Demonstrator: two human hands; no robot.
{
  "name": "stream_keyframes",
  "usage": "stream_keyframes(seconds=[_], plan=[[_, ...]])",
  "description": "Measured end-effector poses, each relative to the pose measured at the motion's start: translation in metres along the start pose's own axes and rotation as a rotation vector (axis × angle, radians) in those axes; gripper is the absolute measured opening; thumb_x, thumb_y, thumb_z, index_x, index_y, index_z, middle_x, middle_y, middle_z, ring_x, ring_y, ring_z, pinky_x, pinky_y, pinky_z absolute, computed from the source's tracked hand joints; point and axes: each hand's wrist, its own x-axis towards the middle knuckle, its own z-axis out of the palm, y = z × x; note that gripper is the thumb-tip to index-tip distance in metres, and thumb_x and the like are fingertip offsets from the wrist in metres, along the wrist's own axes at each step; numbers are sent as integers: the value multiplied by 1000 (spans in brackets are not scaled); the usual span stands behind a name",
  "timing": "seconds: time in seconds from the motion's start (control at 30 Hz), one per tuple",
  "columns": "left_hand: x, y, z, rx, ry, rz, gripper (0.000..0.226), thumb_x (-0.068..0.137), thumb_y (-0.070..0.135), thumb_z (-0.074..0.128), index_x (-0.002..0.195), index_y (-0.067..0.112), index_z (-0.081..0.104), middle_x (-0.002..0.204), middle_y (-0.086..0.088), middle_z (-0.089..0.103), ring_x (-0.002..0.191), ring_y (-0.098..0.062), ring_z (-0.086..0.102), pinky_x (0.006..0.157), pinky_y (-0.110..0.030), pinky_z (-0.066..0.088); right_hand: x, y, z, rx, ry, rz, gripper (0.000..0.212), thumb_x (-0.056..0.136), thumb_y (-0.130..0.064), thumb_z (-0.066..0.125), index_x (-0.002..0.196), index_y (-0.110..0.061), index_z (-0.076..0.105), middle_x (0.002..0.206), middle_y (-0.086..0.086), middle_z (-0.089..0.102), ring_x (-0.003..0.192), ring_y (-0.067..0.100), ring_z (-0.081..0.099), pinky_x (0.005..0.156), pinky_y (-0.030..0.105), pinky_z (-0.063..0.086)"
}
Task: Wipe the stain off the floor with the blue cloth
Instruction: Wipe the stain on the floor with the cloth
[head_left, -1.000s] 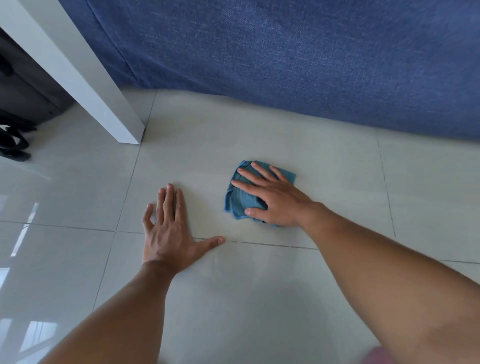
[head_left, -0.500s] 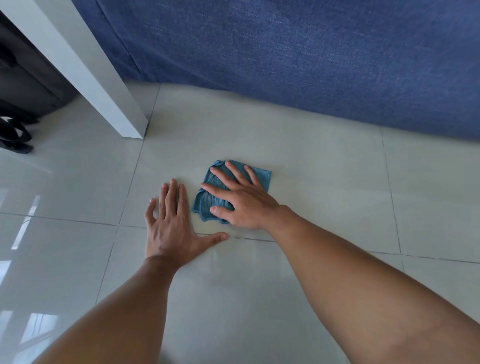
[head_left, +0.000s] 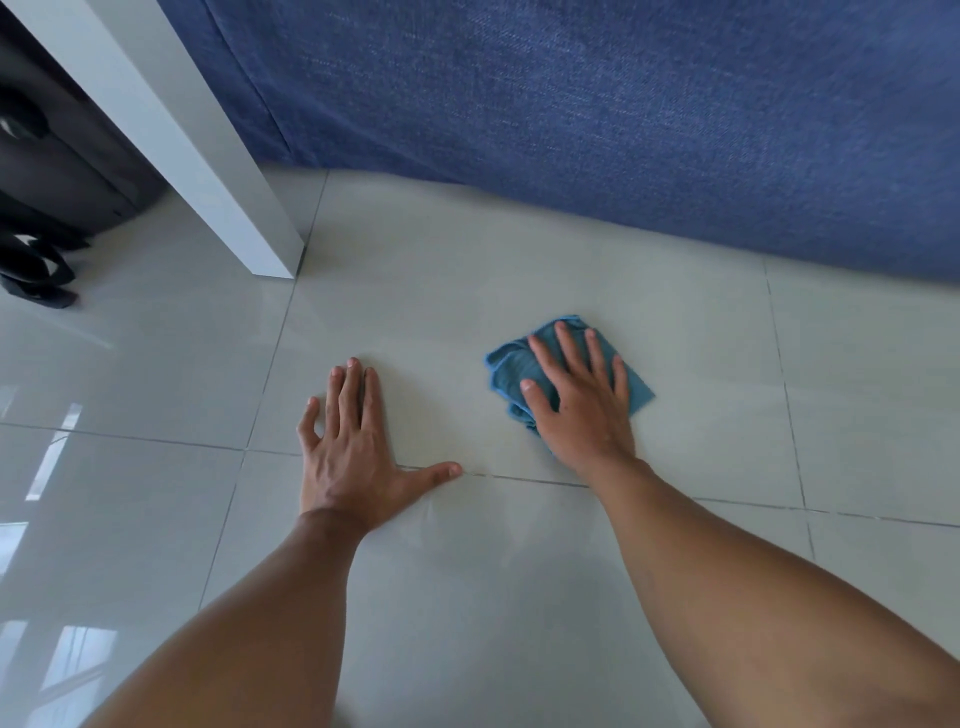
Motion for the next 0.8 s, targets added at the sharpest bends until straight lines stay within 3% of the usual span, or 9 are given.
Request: stream_keyframes(seconds=[0.13, 0.3, 0.4, 0.47, 0.53, 0.6, 0.7, 0.8], plan=[[-1, -1, 0, 3, 3, 2, 146, 51, 104, 39, 157, 7, 8, 168, -9, -1, 155, -22, -7, 124, -47, 2, -39, -5, 12, -15, 96, 165, 61, 98, -54, 31, 157, -39, 28, 169, -6, 16, 157, 23, 2, 125, 50, -1], [0, 0, 2, 2, 9, 3, 147, 51, 105, 36, 157, 7, 9, 168, -10, 1, 155, -22, -6, 124, -47, 3, -49, -18, 19, -35, 65, 67, 59, 98, -51, 27, 157, -40, 27, 170, -5, 14, 157, 25, 2, 125, 52, -1], [1, -1, 4, 5, 16, 5, 146, 52, 105, 35, 157, 6, 10, 168, -10, 1, 155, -22, -6, 124, -48, 3, -29, -8, 12, -63, -7, -42, 58, 102, -51, 28, 158, -42, 18, 171, -9, 4, 157, 20, -6, 124, 50, -6], [1, 0, 5, 1, 12, -1, 146, 52, 104, 37, 157, 7, 8, 168, -10, 0, 155, -22, -7, 124, -48, 2, -14, 4, 4, -61, -8, 76, 59, 102, -51, 27, 159, -42, 13, 171, -10, -1, 156, 22, -9, 123, 53, -9], [1, 1, 5, -6, -2, -10, 147, 50, 104, 37, 158, 8, 5, 168, -8, -2, 155, -21, -10, 124, -48, 1, -13, 14, 1, -4, 14, 329, 60, 103, -51, 25, 160, -40, 9, 170, -10, -7, 156, 24, -13, 122, 57, -9], [0, 2, 4, -14, -11, -15, 149, 49, 105, 35, 158, 9, 2, 168, -7, -4, 155, -20, -11, 124, -48, 0, -32, 11, 7, -20, 61, 426, 62, 103, -51, 23, 161, -36, 9, 170, -6, -8, 156, 27, -13, 122, 57, -8], [1, 2, 2, -19, -12, -21, 150, 47, 105, 34, 158, 8, 3, 168, -8, -4, 155, -20, -11, 124, -48, 0, -63, -23, 19, -28, 76, 352, 66, 98, -52, 17, 161, -34, 10, 171, -3, -5, 156, 30, -11, 123, 56, -8], [1, 2, 2, -21, -5, -14, 151, 46, 104, 38, 157, 7, 6, 168, -9, -2, 155, -21, -9, 124, -48, 1, -47, -46, 24, -15, 31, 163, 64, 99, -52, 21, 160, -36, 15, 171, -3, 3, 156, 29, -8, 123, 53, -9]])
